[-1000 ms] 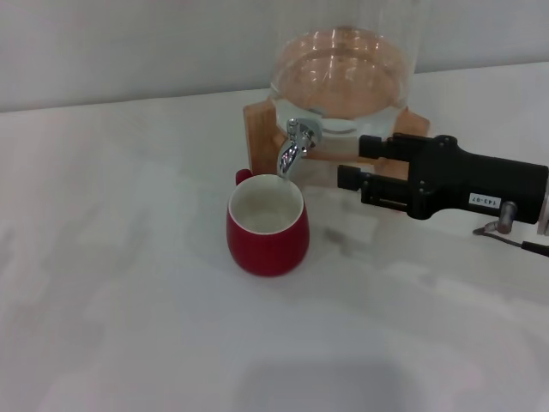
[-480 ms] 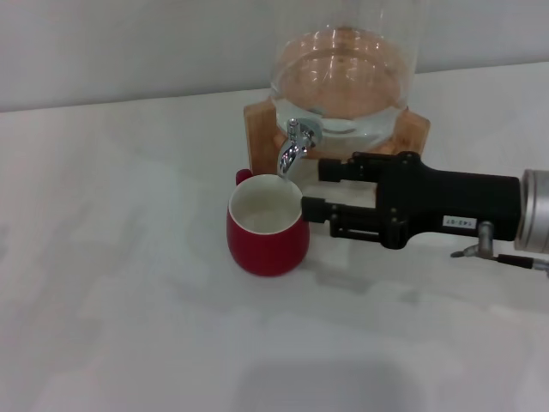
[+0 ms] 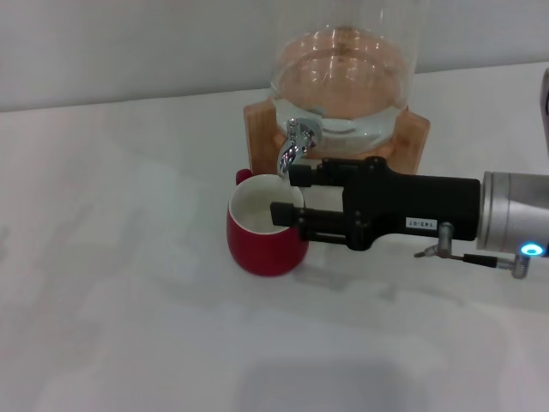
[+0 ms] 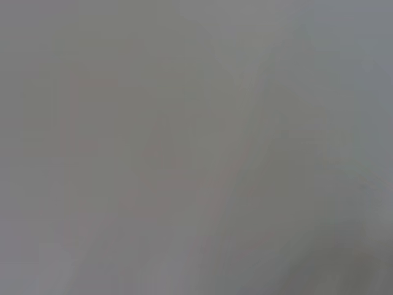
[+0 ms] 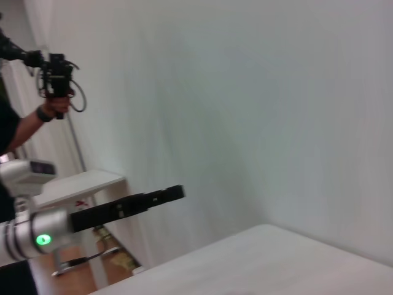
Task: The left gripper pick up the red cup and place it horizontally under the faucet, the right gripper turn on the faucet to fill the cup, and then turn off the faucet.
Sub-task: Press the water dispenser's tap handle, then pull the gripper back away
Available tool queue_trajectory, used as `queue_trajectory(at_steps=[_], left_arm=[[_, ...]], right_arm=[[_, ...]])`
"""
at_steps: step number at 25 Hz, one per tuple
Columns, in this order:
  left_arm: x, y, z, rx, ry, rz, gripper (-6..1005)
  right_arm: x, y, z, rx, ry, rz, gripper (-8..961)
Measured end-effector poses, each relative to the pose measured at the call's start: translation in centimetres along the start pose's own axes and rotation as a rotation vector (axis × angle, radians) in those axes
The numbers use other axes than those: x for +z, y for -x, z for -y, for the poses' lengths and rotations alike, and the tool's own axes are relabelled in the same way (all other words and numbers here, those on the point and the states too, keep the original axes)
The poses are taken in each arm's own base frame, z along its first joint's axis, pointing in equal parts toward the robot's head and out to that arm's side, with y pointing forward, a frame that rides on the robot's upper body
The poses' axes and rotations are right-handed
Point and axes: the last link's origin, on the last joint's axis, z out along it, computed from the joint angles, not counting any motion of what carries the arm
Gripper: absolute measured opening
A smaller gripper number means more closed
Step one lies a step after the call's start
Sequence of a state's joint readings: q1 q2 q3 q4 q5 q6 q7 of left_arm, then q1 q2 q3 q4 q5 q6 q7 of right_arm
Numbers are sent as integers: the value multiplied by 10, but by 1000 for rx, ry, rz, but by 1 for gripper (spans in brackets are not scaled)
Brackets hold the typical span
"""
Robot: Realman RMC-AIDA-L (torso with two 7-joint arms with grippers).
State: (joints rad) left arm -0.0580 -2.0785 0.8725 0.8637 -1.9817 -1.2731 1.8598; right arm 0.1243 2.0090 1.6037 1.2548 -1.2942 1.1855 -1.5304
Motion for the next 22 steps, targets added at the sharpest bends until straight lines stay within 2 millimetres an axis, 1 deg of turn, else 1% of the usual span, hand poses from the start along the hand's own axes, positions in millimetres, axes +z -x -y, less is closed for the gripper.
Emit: queue_trajectory(at_steps=[5,10,13,17,22], left_arm=[[-2,1,0,-1,-4,3,668],[-2,1,1,0,-5,5,668],[-1,2,1,4,-2,12,668],[0,3,2,6,-14,23,668],[-2,5,4,7,-29,35,668]], right_arm=[[6,0,1,19,-34,18,630],[23,0,-7,4,-40,3,630],[28,1,-11,-2,-36,1,630],[32,3,-15,-16,-55,3,630],[29,4,-11,-14,-101,11,630]])
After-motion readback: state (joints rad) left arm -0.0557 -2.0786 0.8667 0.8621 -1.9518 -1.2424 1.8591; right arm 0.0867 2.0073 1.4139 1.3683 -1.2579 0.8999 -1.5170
